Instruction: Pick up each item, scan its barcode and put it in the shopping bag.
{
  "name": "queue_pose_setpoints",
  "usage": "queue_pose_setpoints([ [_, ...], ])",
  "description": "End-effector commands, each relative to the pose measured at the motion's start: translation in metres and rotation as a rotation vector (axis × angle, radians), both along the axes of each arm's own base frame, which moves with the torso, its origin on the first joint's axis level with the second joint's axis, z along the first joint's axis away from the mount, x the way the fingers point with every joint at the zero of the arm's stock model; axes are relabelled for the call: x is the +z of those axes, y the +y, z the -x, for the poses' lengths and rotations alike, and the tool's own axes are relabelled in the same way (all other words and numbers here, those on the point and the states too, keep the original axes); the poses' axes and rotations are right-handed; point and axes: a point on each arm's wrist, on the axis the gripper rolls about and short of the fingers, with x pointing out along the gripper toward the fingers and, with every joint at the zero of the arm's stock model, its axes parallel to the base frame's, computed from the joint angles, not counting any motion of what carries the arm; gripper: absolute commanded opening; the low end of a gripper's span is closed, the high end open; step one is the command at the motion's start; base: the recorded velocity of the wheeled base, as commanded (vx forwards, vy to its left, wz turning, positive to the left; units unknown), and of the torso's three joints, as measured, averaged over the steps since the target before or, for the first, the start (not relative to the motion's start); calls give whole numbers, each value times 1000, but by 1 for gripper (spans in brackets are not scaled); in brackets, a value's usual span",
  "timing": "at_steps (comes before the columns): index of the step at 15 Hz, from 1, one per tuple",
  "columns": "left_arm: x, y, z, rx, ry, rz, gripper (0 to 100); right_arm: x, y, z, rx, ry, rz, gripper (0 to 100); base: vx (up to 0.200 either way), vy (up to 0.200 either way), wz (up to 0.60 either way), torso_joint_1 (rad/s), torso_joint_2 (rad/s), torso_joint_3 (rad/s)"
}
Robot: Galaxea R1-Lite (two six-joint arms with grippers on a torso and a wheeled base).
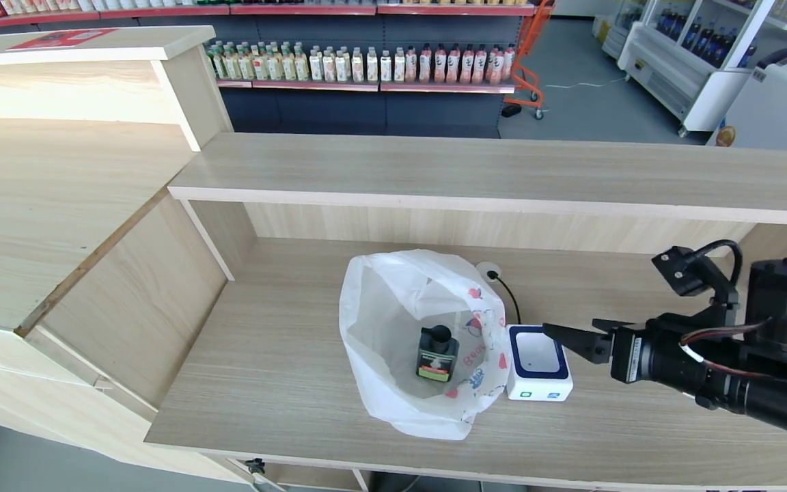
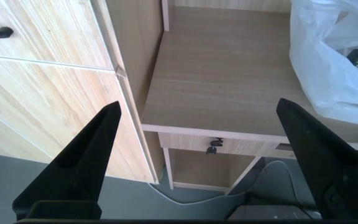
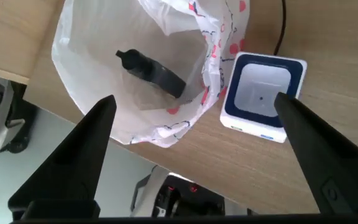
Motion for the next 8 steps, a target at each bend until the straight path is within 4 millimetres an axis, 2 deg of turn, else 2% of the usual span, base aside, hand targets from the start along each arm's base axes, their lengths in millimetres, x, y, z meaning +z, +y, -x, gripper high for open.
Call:
queue_pose_setpoints([
  [1,0,0,0,0,0,1,100,16,-37,71,-138,-49,1,100,0,0,0,0,0,0],
  [3,0,0,0,0,0,-1,100,9,-49,94,-186,-72,2,100,0,0,0,0,0,0],
  [5,0,0,0,0,0,1,100,-10,-64,133,-269,-124,27,100,0,0,0,0,0,0],
  [6,0,0,0,0,0,-1,100,-27,-71,160,-330,-158,76,100,0,0,0,0,0,0],
  [7,0,0,0,0,0,-1,100,-38,-73,174,-361,-186,93,100,0,0,0,0,0,0],
  [8,0,0,0,0,0,1,100,-48,-74,203,-425,-280,107,100,0,0,0,0,0,0],
])
